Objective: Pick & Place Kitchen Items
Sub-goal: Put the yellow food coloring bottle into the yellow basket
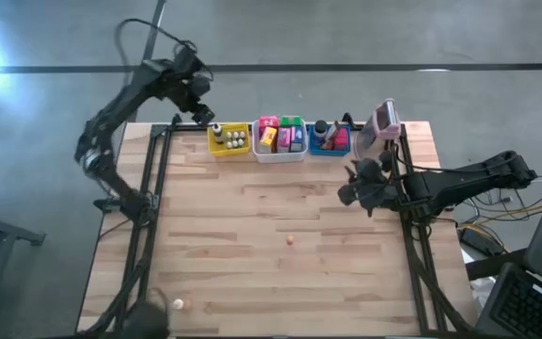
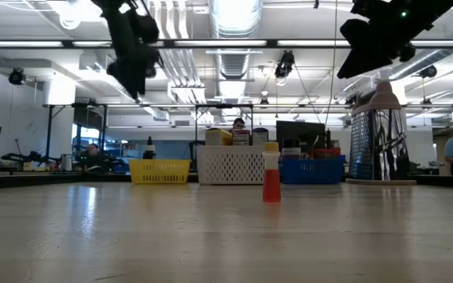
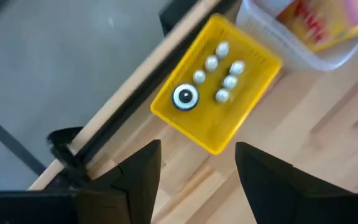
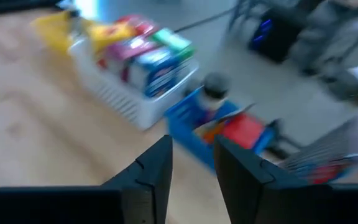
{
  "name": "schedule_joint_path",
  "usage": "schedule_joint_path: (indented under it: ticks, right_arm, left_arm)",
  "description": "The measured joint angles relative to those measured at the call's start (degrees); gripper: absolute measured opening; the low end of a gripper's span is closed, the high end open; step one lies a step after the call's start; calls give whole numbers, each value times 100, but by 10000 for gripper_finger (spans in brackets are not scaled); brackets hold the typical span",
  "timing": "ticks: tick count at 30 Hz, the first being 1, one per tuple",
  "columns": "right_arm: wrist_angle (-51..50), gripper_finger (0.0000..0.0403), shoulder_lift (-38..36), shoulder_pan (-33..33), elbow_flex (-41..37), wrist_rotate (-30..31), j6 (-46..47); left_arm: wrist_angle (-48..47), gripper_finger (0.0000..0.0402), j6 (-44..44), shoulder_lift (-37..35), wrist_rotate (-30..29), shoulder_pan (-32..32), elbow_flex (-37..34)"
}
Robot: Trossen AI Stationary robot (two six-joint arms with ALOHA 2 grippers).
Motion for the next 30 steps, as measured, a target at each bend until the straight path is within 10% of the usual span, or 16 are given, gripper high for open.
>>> schedule_joint_path:
  ticks: [10, 20, 30]
  right_arm:
    - [35, 78, -2, -13, 0, 2508, 262]
    - [59, 59, 0, -11, 0, 2512, 708]
    - [598, 85, 0, -11, 0, 1763, 529]
  left_arm:
    - [888, 211, -654, -2062, 53, -351, -905]
    - [1880, 211, -717, -3180, 2305, -681, -2593]
    - [2119, 211, -676, -3967, 2384, -1623, -3714]
